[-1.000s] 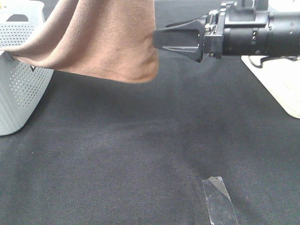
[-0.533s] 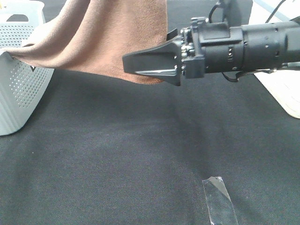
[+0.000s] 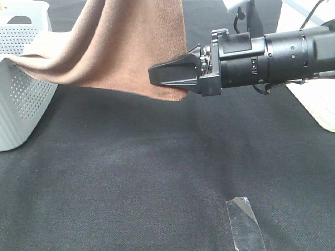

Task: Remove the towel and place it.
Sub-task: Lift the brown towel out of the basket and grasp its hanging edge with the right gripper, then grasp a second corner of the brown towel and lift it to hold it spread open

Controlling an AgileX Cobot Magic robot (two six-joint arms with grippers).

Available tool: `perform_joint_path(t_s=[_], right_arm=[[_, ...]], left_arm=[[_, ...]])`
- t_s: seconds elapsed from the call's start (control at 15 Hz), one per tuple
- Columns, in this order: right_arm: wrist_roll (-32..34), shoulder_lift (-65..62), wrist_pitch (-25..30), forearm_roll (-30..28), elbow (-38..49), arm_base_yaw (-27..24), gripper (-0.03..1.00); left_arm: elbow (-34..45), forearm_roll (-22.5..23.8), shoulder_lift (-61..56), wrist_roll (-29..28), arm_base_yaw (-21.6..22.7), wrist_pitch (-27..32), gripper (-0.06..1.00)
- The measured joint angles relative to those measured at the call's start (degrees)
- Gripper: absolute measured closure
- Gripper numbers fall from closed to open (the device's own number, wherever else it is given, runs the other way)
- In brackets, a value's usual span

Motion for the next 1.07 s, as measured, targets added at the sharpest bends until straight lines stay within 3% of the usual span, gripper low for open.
perform_joint_path(t_s=[0.2, 0.47, 0.53, 0.8, 1.07], right_arm=[[2.2, 0.0, 2.1, -0.9, 0.0, 0.0, 0.96], [18.0, 0.0, -0.5, -2.3, -0.5, 0.0, 0.96], [29.2, -1.0, -0.7, -8.1, -3.5, 0.0, 0.96], [57.2, -6.4, -0.7, -31.2, -18.3, 0.0, 0.96], [81.0, -8.3, 4.9, -62.5, -40.9, 0.0, 0.96]], left_arm=[[0.0, 0.0, 0.0, -0.9, 0.0, 3.0, 0.94], [0.0, 0.0, 0.0, -1.0, 0.0, 8.5, 0.94], [0.0, 0.0, 0.0, -2.1, 0.0, 9.8, 0.94], [0.0, 0.0, 0.0, -5.7, 0.0, 9.8, 0.94], [0.0, 3.4, 0.0, -10.3, 0.1, 4.7, 0.94]])
